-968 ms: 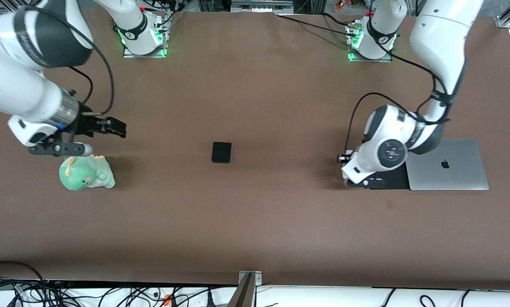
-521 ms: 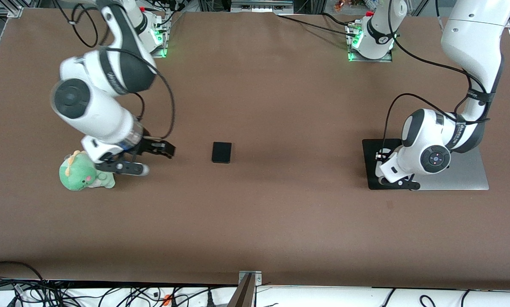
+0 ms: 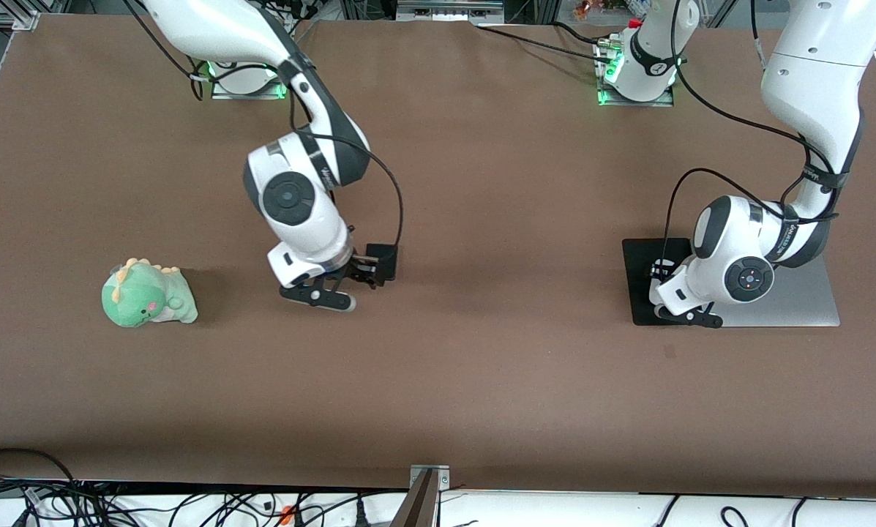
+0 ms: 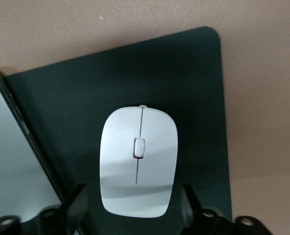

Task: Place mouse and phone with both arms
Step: 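Lower the mouse onto the pad while the right gripper grasps the phone, then carry the phone toward the plush toy while the left gripper withdraws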

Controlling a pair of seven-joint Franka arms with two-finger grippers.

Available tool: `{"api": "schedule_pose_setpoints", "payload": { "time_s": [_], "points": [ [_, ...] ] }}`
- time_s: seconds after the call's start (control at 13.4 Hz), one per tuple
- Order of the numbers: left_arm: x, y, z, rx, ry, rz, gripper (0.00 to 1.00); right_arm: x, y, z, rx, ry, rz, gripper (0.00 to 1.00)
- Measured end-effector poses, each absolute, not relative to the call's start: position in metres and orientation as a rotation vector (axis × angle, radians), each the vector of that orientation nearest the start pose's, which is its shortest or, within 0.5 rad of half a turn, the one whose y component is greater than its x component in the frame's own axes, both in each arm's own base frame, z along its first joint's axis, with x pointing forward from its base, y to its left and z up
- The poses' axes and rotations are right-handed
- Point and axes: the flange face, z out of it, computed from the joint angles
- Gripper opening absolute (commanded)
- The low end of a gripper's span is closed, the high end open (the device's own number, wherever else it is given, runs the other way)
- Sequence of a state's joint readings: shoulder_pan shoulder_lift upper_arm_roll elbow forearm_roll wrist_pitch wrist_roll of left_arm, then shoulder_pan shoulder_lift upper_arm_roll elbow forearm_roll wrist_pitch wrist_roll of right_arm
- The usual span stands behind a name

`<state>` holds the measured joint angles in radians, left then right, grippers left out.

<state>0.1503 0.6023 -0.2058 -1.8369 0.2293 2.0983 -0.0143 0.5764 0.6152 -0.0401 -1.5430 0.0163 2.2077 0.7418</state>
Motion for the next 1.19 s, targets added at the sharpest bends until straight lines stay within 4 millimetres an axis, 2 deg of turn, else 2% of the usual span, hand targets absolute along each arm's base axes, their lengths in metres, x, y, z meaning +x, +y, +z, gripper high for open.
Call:
{"api": "schedule_pose_setpoints", "payload": {
  "time_s": [0.15, 0.3, 0.52, 0.74, 0.89, 1.04, 1.19],
  "points": [
    [0.616, -0.019, 0.197, -3.028, 0.259, 0.445, 1.0, 0.594, 0.385, 0.264, -3.163, 0.314, -0.092, 1.0],
    [0.631, -0.02, 0.236, -3.025, 0.254, 0.388, 1.0, 0.583, 0.397, 0.238, -3.186, 0.299, -0.105, 1.0],
    [0.645, -0.039, 0.336, -3.034, 0.263, 0.233, 1.0, 0.57, 0.401, 0.213, -3.192, 0.277, -0.102, 1.0],
    [0.631, -0.049, 0.442, -3.056, 0.254, 0.056, 1.0, 0.567, 0.402, 0.208, -3.186, 0.261, -0.122, 1.0],
    [0.615, -0.049, 0.504, -3.052, 0.266, 0.014, 1.0, 0.561, 0.402, 0.201, -3.189, 0.246, -0.12, 1.0],
    [0.603, -0.048, 0.554, -3.045, 0.271, 0.01, 1.0, 0.552, 0.406, 0.194, -3.19, 0.224, -0.12, 1.0],
    [0.598, -0.051, 0.581, -3.054, 0.277, 0.015, 1.0, 0.545, 0.411, 0.189, -3.189, 0.203, -0.123, 1.0]
  ]
}}
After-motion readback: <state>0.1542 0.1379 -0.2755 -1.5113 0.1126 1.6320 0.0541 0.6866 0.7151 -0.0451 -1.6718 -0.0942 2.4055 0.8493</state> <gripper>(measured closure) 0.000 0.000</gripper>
